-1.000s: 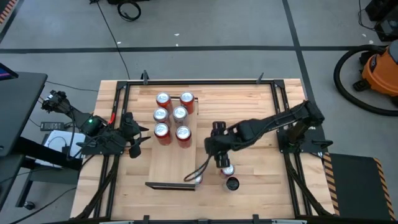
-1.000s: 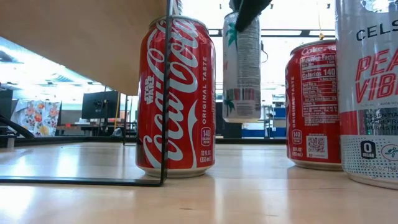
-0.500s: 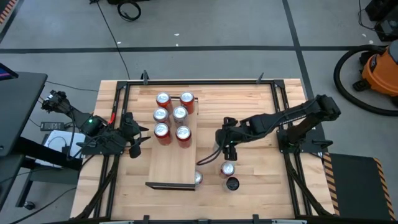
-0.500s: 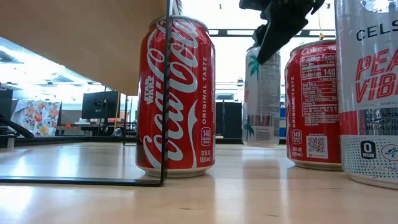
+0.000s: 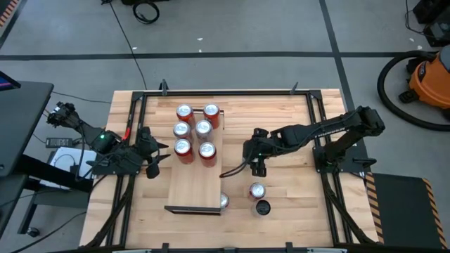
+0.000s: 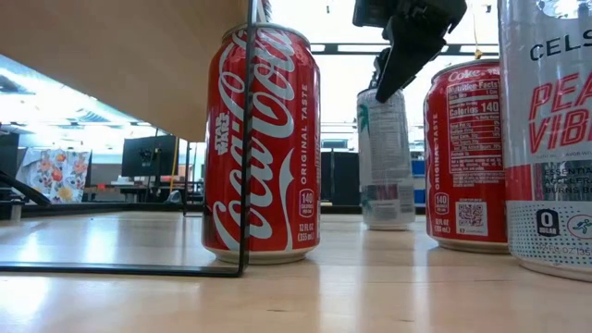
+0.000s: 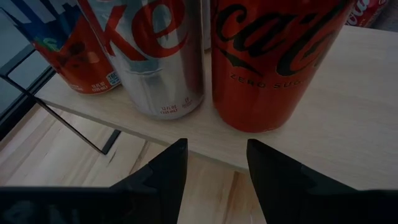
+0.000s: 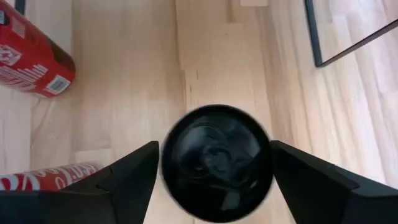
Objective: Place canned beverage on shelf
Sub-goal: Put the left white yellow soda can on the shelf
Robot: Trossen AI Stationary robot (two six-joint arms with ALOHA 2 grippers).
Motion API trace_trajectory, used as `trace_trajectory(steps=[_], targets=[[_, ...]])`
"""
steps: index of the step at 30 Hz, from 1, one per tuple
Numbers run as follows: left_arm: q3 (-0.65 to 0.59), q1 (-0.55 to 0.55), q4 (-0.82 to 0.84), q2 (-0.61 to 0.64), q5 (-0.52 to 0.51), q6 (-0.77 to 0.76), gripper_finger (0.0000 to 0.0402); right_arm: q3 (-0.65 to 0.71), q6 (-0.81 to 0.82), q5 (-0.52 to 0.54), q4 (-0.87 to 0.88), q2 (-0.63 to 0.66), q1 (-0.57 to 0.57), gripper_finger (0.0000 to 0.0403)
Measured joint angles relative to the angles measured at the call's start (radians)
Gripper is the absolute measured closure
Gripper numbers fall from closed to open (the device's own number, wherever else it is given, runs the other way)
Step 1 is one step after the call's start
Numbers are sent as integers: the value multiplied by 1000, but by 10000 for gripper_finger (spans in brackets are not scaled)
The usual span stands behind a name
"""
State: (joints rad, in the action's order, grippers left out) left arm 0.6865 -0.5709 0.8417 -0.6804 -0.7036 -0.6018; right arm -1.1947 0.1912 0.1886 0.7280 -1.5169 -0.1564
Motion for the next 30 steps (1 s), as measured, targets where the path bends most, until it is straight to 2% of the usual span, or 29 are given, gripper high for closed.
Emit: trace_trajectory(steps=[8, 15, 23, 30], targets=[[0, 0, 0, 0, 0, 0, 224, -6, -7, -13, 10, 1, 14, 78], [0, 0, 1, 0, 0, 1, 224, -96, 52, 9, 123, 5, -14, 77], [0, 0, 1, 0, 1, 2, 224, -81, 217, 156, 190, 13, -105, 77], [0, 0, 1, 0, 1, 2, 224, -17, 300, 250, 137, 14, -146, 77]])
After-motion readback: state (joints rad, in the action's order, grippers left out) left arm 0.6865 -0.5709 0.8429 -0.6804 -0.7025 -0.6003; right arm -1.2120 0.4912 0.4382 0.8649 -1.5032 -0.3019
